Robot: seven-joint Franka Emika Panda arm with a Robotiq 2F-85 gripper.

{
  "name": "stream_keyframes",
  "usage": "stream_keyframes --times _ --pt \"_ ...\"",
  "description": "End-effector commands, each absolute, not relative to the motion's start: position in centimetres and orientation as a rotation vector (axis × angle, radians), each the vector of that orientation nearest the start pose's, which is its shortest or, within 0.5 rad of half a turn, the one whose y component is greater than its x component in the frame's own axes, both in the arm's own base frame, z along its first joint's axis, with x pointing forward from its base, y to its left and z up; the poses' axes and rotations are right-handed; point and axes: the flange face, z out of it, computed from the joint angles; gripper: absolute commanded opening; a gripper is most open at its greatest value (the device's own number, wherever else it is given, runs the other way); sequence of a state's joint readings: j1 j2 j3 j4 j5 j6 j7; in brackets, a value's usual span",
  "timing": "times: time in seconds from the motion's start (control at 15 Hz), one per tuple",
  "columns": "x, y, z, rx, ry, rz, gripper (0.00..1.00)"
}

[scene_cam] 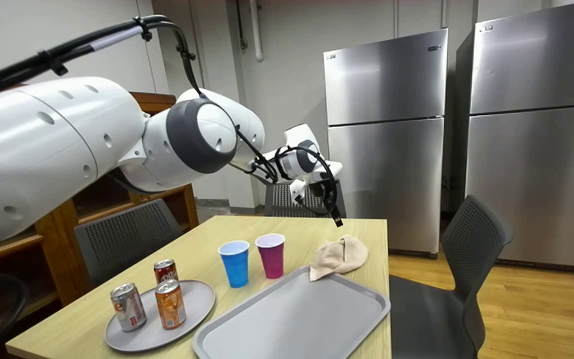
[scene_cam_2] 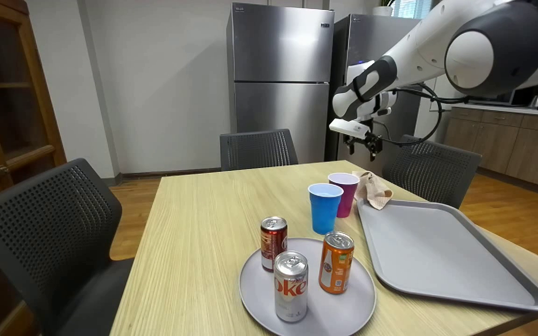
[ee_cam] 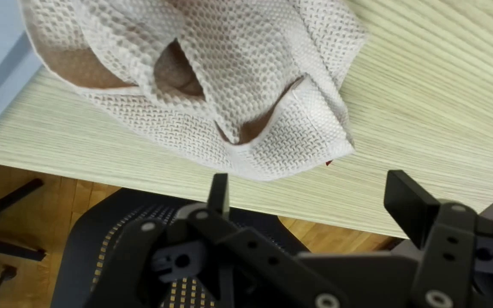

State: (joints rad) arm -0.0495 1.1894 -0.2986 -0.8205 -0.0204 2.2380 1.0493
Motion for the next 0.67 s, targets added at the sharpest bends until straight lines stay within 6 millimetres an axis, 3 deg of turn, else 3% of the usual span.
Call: stream_keyframes --times 0.0,0.6 --pt "80.2 -16.0 24.3 -2.722 1.737 -0.544 1.0" --pt "78.7 -13.3 29.2 -2.838 1.471 -0.501 1.0"
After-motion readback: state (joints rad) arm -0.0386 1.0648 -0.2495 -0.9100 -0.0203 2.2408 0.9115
